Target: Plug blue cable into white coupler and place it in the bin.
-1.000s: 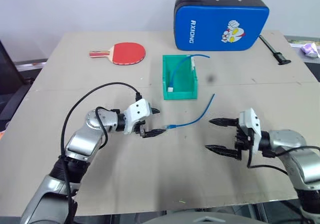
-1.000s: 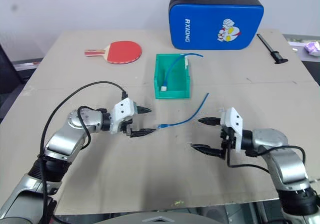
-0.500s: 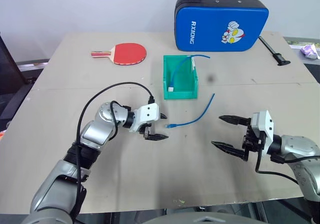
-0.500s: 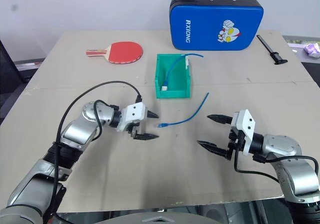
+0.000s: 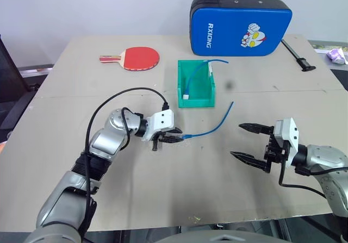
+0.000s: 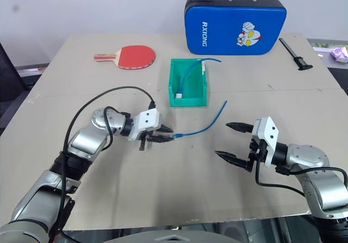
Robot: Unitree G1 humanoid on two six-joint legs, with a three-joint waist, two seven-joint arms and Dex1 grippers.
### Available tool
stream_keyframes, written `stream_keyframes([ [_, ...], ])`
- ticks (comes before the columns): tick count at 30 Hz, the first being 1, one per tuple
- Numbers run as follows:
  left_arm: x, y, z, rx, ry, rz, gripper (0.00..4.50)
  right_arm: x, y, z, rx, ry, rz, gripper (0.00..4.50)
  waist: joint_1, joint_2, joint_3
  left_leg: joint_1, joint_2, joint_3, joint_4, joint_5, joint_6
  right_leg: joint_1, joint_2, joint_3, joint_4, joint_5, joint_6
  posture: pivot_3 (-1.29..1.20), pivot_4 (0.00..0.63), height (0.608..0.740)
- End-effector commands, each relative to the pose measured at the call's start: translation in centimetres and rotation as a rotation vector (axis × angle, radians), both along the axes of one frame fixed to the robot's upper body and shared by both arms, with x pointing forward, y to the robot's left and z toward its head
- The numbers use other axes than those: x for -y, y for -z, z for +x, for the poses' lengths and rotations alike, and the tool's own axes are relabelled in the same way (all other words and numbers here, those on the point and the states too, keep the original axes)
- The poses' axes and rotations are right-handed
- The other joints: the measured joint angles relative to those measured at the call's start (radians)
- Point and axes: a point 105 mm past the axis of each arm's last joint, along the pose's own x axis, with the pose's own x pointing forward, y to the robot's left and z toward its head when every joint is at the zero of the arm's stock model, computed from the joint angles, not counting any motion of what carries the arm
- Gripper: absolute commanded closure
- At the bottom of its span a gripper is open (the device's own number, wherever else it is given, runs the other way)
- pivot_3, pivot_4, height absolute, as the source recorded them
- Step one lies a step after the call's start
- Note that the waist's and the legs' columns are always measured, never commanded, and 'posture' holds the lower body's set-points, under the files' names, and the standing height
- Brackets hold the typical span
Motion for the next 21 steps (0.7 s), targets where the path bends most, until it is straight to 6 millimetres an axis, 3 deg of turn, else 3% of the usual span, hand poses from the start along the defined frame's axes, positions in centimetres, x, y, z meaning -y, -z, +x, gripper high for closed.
stream_keyframes([
  [1, -0.2, 0.6, -0.9, -0.047, 0.021, 0.021, 4.49, -0.4, -0.8, -0.3, 0.033, -0.024, 0.008, 0.0, 0.0, 0.0, 0.0, 0.0, 0.0, 0.0, 0.0, 0.0, 0.0, 0.0, 0.0, 0.0, 0.0, 0.0, 0.0, 0.0, 0.15, 0.728],
  [5, 0.9, -0.8, -0.7, -0.049, 0.0, -0.096, 4.49, -0.8, 0.0, -0.7, -0.068, -0.015, 0.064, 0.0, 0.0, 0.0, 0.0, 0.0, 0.001, 0.0, 0.0, 0.0, 0.0, 0.0, 0.0, 0.0, 0.0, 0.0, 0.0, 0.0, 0.15, 0.728],
  [10, 4.3, -6.1, -0.8, -0.193, -0.07, -0.542, 4.49, -2.7, 0.2, -2.1, -0.365, -0.035, 0.315, 0.0, 0.003, -0.001, 0.001, -0.003, 0.004, -0.004, 0.002, 0.0, 0.0, 0.0, -0.002, -0.003, 0.001, 0.0, 0.0, 0.0, 0.15, 0.728],
  [12, 4.6, -6.6, -1.3, -0.26, -0.086, -0.593, 4.49, -3.3, -0.2, -2.2, -0.432, -0.055, 0.381, 0.0, -0.004, -0.001, 0.0, -0.002, 0.003, -0.003, 0.002, 0.0, 0.0, 0.0, -0.003, -0.003, 0.001, 0.0, 0.0, 0.0, 0.15, 0.728],
  [16, 5.7, -7.7, -3.1, -0.429, -0.065, -0.695, 4.49, -4.4, -2.3, -0.3, -0.434, -0.042, 0.531, 0.0, -0.019, -0.001, 0.001, 0.001, 0.003, -0.002, 0.002, 0.0, 0.0, 0.0, -0.002, -0.001, 0.004, 0.0, 0.0, 0.0, 0.15, 0.728],
  [21, 6.2, -7.7, -4.2, -0.504, -0.053, -0.692, 4.49, -5.5, -4.7, 1.0, -0.44, -0.078, 0.658, 0.0, -0.02, -0.001, 0.0, 0.001, 0.003, -0.004, 0.002, 0.0, 0.0, 0.001, -0.001, -0.002, 0.006, 0.0, 0.0, 0.0, 0.15, 0.728],
])
